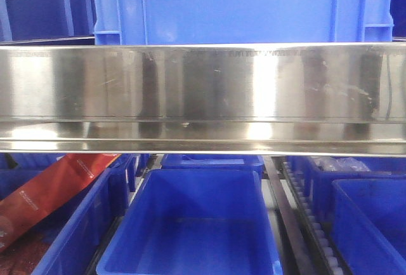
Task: Place cylindrical capacitor in blue bin on shelf
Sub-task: 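Lower the left gripper into a blue bin and release the orange cylinder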
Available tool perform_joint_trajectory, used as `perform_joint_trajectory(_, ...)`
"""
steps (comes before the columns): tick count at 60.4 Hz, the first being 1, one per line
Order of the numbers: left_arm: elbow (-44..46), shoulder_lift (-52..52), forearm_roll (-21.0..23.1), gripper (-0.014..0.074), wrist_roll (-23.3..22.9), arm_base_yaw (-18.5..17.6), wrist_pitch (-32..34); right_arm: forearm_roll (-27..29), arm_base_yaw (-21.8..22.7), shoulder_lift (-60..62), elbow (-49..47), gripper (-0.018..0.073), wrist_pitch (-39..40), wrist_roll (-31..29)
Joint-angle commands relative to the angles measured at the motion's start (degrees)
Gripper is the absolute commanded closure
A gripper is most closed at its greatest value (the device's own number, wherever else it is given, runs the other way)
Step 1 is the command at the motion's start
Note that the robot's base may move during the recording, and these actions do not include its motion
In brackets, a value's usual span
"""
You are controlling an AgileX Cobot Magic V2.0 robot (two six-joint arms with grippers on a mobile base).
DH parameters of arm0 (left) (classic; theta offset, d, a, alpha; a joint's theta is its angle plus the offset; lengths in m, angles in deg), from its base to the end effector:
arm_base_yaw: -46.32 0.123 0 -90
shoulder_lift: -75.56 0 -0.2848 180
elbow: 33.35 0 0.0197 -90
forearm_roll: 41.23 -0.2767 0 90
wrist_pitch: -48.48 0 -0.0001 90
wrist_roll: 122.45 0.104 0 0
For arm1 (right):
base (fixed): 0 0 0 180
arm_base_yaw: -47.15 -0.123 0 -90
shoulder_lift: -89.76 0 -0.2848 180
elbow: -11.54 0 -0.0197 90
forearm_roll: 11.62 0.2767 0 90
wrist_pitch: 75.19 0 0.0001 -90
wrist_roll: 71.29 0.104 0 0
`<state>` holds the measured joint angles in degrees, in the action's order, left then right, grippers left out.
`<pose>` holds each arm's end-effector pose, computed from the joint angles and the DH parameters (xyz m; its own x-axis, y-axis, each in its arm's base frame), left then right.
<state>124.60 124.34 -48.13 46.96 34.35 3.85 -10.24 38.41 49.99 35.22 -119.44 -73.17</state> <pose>0.1592 -0.0248 0.4024 -0.4283 -0.0098 -0.9036 0.0901 0.9945 -0.0535 0.1172 0.0198 0.4148 -0.2977 -0.0615 -0.9527 -0.1724 0.9850 -0.0097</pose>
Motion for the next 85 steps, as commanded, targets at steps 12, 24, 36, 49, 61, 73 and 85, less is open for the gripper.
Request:
perform_joint_trajectory(12,0.00,-0.05,0.46,0.0707,0.11,-0.45,1.06,-0.40,-0.02,0.24,-0.61,0.0711,1.67,-0.18)
perform_joint_trajectory(24,2.32,2.10,3.04,0.0707,3.81,-0.45,2.59,-0.40,-0.02,0.24,-0.61,0.0711,1.81,-0.18)
perform_joint_trajectory(36,14.29,11.88,4.77,0.0707,8.15,-7.55,2.59,-0.40,-0.02,0.24,-0.61,0.0711,2.46,-0.18)
perform_joint_trajectory(49,32.11,28.19,4.77,0.0707,10.60,-18.90,1.98,-0.40,-0.02,0.24,-0.61,0.0711,2.91,-0.18)
perform_joint_trajectory(61,44.73,41.95,4.77,0.0707,11.03,-24.81,1.98,-0.40,-0.02,0.24,-0.61,0.0711,2.91,-0.18)
perform_joint_trajectory(73,53.99,54.97,4.77,0.0707,11.03,-27.87,1.98,0.21,-0.02,0.24,-0.61,0.0711,2.90,-0.18)
perform_joint_trajectory(85,57.17,62.96,4.52,0.0703,11.03,-27.87,3.67,0.97,-0.02,0.24,-0.61,0.0711,2.78,-0.18)
